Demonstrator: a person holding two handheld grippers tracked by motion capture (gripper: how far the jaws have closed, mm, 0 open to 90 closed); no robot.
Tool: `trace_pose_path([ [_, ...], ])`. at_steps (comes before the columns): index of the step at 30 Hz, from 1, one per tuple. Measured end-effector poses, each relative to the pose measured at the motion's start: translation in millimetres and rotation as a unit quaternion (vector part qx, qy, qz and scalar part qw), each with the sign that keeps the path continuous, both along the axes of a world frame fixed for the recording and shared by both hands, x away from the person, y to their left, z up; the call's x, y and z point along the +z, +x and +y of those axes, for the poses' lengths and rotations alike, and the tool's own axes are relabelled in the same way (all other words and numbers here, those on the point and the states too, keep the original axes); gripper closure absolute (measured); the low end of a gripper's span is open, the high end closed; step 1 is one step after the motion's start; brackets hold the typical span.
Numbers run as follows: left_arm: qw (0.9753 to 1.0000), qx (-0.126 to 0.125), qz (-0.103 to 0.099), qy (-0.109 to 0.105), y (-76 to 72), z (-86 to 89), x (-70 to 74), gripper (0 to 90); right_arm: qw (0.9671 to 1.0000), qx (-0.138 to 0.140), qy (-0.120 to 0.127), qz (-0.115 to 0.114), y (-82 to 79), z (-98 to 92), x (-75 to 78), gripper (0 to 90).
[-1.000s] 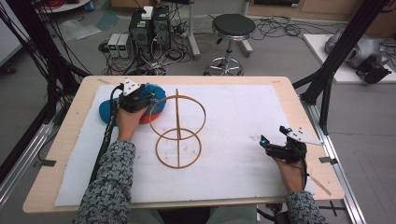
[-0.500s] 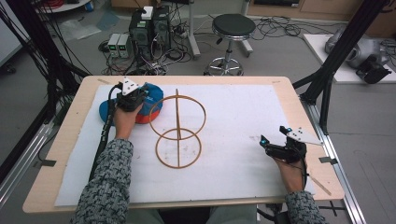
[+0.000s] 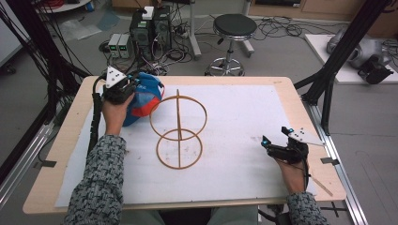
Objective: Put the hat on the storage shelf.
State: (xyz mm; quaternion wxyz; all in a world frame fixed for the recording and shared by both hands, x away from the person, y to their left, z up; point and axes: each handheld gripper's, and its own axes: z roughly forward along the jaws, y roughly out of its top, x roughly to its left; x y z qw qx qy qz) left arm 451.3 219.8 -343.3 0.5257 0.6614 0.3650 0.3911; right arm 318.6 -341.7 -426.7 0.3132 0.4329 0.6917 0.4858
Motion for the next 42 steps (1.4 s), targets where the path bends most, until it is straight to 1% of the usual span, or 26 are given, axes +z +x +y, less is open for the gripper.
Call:
trace_pose_path([
  [6, 0.9997, -0.007, -0.018, -0.018, -6.8, 5.2, 17.0, 88.4, 1.0000, 0.000, 0.002, 0.000, -0.3, -0.1, 0.1, 11.1],
  [7, 0.9997, -0.007, -0.018, -0.018, -6.8, 5.2, 17.0, 88.4, 1.0000, 0.000, 0.000, 0.000, -0.3, -0.3, 0.1, 11.1],
  [8, 0.9993, -0.012, -0.024, -0.026, -8.9, 7.4, 21.8, 88.4, 1.0000, 0.000, 0.001, -0.001, -0.3, -0.3, 0.0, 11.1],
  [15, 0.9977, -0.027, -0.046, -0.042, -17.5, 11.5, 42.8, 88.4, 1.0000, -0.002, 0.002, 0.000, -0.3, -0.3, 0.1, 11.0],
  [18, 0.9968, -0.033, -0.057, -0.045, -22.1, 12.8, 53.6, 88.4, 1.0000, -0.002, 0.003, 0.002, -0.5, -0.3, 0.1, 11.1],
  [19, 0.9967, -0.033, -0.060, -0.043, -23.8, 13.2, 57.5, 88.4, 1.0000, -0.001, 0.003, 0.001, -0.4, -0.4, 0.1, 11.1],
  [24, 0.9949, -0.053, -0.073, -0.043, -32.8, 15.1, 78.7, 88.4, 1.0000, -0.002, 0.002, 0.001, -0.3, -0.5, 0.0, 11.1],
  [27, 0.9934, -0.069, -0.081, -0.042, -39.3, 15.4, 91.3, 88.3, 1.0000, -0.002, 0.003, 0.003, -0.1, -0.6, -0.1, 11.1],
  [30, 0.9912, -0.088, -0.087, -0.049, -46.0, 14.7, 102.8, 88.4, 1.0000, -0.002, 0.004, 0.002, -0.5, -0.3, 0.2, 11.1],
  [31, 0.9912, -0.088, -0.087, -0.049, -46.0, 14.7, 102.8, 88.3, 1.0000, -0.003, 0.004, 0.002, -0.6, -0.2, 0.1, 11.1],
  [32, 0.9909, -0.095, -0.085, -0.044, -49.9, 12.3, 109.7, 88.3, 1.0000, -0.002, 0.004, 0.001, -0.6, -0.3, 0.2, 11.1],
  [33, 0.9905, -0.100, -0.086, -0.040, -51.9, 10.4, 112.7, 88.3, 1.0000, -0.002, 0.004, 0.001, -0.6, -0.2, 0.2, 11.1],
  [34, 0.9894, -0.109, -0.086, -0.042, -53.8, 8.8, 115.3, 88.3, 1.0000, -0.002, 0.004, 0.001, -0.5, -0.2, 0.2, 11.1],
  [35, 0.9888, -0.113, -0.088, -0.042, -55.8, 7.1, 117.8, 88.4, 1.0000, -0.002, 0.004, 0.002, -0.5, -0.2, 0.2, 11.0],
  [37, 0.9878, -0.120, -0.093, -0.034, -59.9, 3.0, 122.2, 88.3, 1.0000, -0.002, 0.002, 0.001, -0.2, -0.4, 0.1, 11.1],
  [38, 0.9878, -0.120, -0.093, -0.034, -59.9, 3.0, 122.2, 88.3, 1.0000, -0.002, 0.002, 0.001, -0.2, -0.4, 0.1, 11.1],
  [40, 0.9854, -0.133, -0.100, -0.034, -66.2, -2.1, 127.1, 88.3, 1.0000, -0.002, 0.000, 0.001, -0.2, -0.5, 0.0, 11.1],
  [42, 0.9837, -0.142, -0.105, -0.033, -70.3, -5.6, 129.5, 88.3, 1.0000, -0.003, 0.001, 0.003, -0.2, -0.5, -0.1, 11.1],
])
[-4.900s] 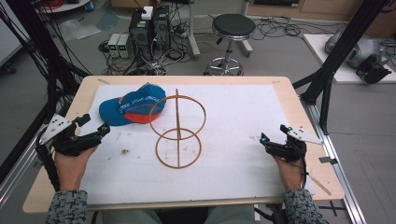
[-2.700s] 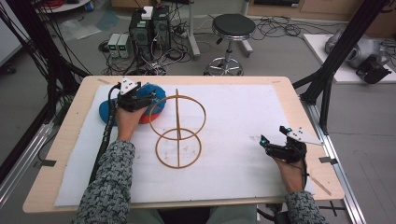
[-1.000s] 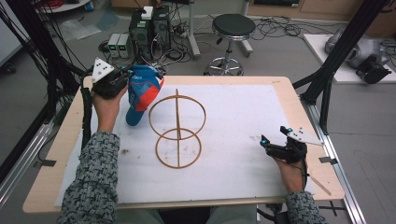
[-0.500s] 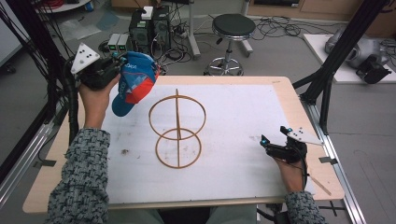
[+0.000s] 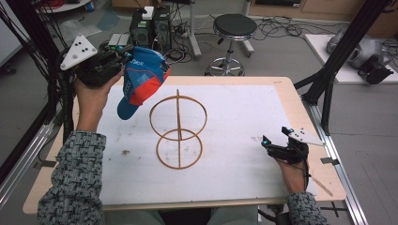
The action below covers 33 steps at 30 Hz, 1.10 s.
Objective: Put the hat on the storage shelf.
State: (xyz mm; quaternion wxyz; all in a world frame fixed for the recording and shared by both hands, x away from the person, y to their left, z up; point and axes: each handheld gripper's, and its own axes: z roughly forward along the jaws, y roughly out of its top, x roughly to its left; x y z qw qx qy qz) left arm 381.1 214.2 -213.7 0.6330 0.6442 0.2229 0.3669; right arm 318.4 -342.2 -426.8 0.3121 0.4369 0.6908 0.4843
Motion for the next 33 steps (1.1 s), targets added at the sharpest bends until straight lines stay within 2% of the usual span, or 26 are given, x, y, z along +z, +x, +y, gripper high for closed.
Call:
trace_pose_path([
  [2, 1.0000, -0.007, -0.003, 0.005, -3.9, -2.6, 2.0, 88.3, 1.0000, 0.000, 0.001, 0.000, -0.1, 0.1, 0.1, 11.1],
  [5, 0.9998, -0.021, -0.005, 0.000, -9.2, -7.0, 3.7, 88.3, 1.0000, 0.002, 0.000, -0.001, 0.2, 0.0, 0.0, 11.1],
  [9, 0.9993, -0.030, -0.014, 0.014, -17.4, -13.9, 6.0, 88.3, 1.0000, 0.000, 0.000, 0.000, 0.3, 0.2, -0.2, 11.1],
  [16, 0.9979, -0.055, -0.024, 0.025, -29.3, -27.1, 7.9, 88.3, 1.0000, 0.000, 0.000, 0.000, 0.3, 0.3, -0.1, 11.1],
  [26, 0.9944, -0.090, -0.028, 0.049, -39.9, -49.8, 5.8, 88.3, 1.0000, 0.001, 0.000, 0.000, 0.6, -0.1, -0.2, 11.1],
  [29, 0.9928, -0.095, -0.028, 0.068, -42.7, -57.3, 4.3, 88.3, 1.0000, 0.001, 0.000, 0.001, 0.7, 0.0, -0.3, 11.1],
  [33, 0.9907, -0.108, -0.030, 0.077, -47.0, -67.3, 2.3, 88.3, 1.0000, 0.001, 0.000, 0.001, 0.6, 0.0, -0.2, 11.1],
])
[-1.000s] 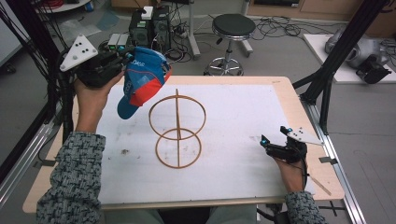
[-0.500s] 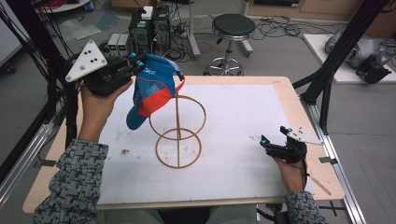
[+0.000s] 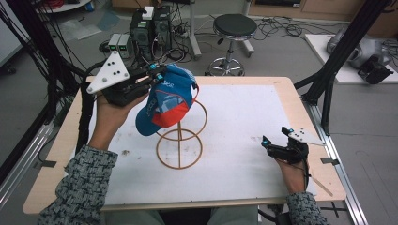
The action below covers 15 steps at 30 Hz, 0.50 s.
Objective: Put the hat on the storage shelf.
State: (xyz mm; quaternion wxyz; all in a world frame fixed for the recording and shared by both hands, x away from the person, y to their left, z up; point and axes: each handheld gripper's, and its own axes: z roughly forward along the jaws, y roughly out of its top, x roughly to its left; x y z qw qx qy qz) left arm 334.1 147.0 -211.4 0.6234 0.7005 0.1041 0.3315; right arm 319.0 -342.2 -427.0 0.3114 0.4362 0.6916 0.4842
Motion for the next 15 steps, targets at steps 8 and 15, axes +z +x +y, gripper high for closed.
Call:
trace_pose_path([
  [8, 0.9996, -0.020, 0.001, 0.020, -4.7, -17.1, -2.0, 88.3, 1.0000, 0.000, 0.001, 0.000, -0.1, 0.2, 0.1, 11.1],
  [15, 0.9978, -0.053, 0.021, 0.036, -3.6, -29.5, -2.0, 88.3, 1.0000, 0.000, 0.001, 0.000, 0.1, 0.1, 0.0, 11.1],
])
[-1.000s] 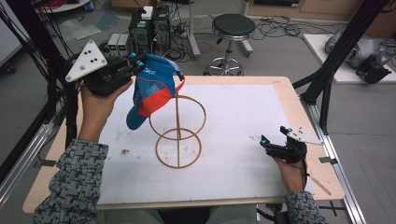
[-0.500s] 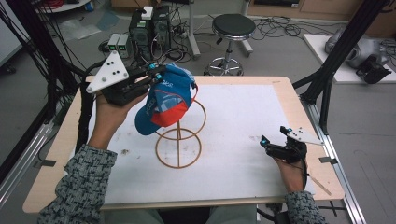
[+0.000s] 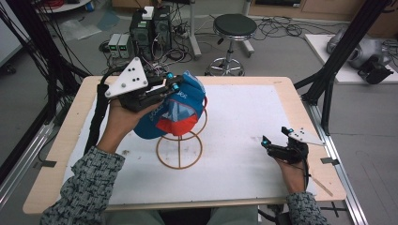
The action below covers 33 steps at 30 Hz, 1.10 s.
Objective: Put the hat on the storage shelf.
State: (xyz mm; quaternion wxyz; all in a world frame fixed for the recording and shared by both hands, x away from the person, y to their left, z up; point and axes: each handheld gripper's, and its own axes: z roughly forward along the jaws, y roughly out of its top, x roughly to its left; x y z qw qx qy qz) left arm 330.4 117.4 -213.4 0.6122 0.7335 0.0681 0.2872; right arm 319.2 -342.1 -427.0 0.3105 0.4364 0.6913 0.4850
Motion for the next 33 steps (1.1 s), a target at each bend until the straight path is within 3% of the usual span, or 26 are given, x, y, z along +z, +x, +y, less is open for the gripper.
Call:
trace_pose_path([
  [15, 0.9990, -0.034, 0.014, 0.027, -3.6, -23.3, -6.1, 88.3, 1.0000, 0.002, -0.002, -0.004, 0.8, -0.2, -0.3, 11.1],
  [21, 0.9976, -0.044, 0.023, 0.047, -2.8, -35.2, -8.1, 88.3, 1.0000, 0.001, -0.001, -0.002, 0.5, -0.3, -0.2, 11.1],
  [33, 0.9950, -0.044, 0.035, 0.082, -1.8, -46.2, -13.8, 88.3, 1.0000, 0.003, 0.000, 0.001, 1.0, 0.3, -0.6, 11.1],
])
